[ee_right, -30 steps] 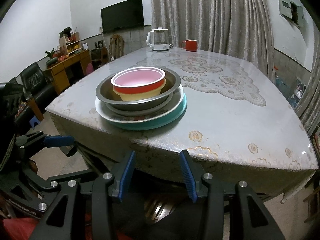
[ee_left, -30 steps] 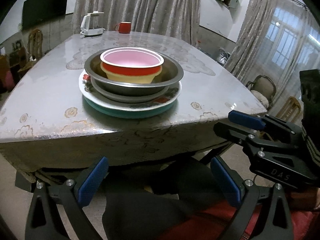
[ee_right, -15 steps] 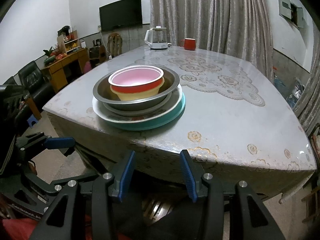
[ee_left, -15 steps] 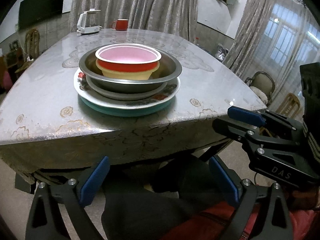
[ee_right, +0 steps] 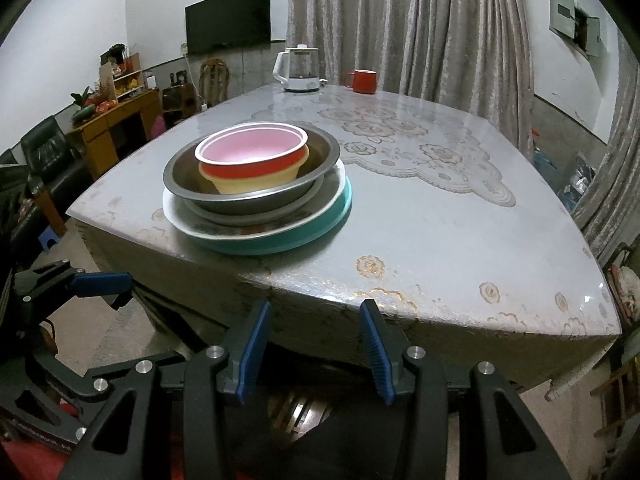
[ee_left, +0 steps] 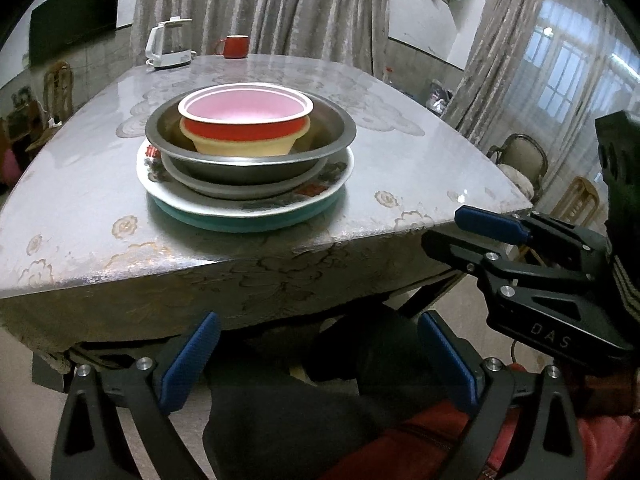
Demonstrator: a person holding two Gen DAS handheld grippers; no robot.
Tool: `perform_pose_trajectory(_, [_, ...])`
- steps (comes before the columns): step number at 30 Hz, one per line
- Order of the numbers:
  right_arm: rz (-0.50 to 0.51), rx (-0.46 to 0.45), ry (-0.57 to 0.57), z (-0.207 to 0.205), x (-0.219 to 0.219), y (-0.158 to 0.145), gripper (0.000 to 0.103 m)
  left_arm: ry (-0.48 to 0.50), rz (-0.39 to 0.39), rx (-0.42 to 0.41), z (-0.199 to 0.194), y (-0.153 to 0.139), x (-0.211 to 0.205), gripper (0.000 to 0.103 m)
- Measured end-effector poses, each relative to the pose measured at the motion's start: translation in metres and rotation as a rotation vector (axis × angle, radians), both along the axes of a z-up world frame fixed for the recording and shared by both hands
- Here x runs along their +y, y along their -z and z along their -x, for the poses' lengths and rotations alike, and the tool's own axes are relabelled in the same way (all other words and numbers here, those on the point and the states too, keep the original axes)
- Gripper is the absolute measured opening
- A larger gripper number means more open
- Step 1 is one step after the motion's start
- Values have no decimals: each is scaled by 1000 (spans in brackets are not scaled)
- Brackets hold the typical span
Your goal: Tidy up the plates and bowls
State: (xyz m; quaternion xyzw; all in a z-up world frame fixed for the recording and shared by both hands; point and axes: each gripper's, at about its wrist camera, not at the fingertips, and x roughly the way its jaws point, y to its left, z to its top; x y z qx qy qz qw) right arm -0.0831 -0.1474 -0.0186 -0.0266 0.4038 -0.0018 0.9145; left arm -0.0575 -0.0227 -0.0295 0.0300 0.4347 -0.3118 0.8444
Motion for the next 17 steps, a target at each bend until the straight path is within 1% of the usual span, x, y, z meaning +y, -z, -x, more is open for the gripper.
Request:
perform_pose_trajectory(4, [14,35,15,-6,-1,3,46,-6,-1,10,-5,-1,0,99])
perform_pose_trajectory(7, [7,61,33,-12,-5,6,46,-27,-9,-12,-8,-6,-1,99])
perform_pose_trajectory(12, [7,53,36,-16,-5,3,46,-28,11,3,-14,-5,-2,96])
perform_pose_trajectory(15, [6,58,32,-18,-4,4,46,-32,25,15,-17,-3,0,92])
perform_pose_trajectory(17, [3,63,39,-19,-5,5,46,-41,27,17,-19,-2,2,92])
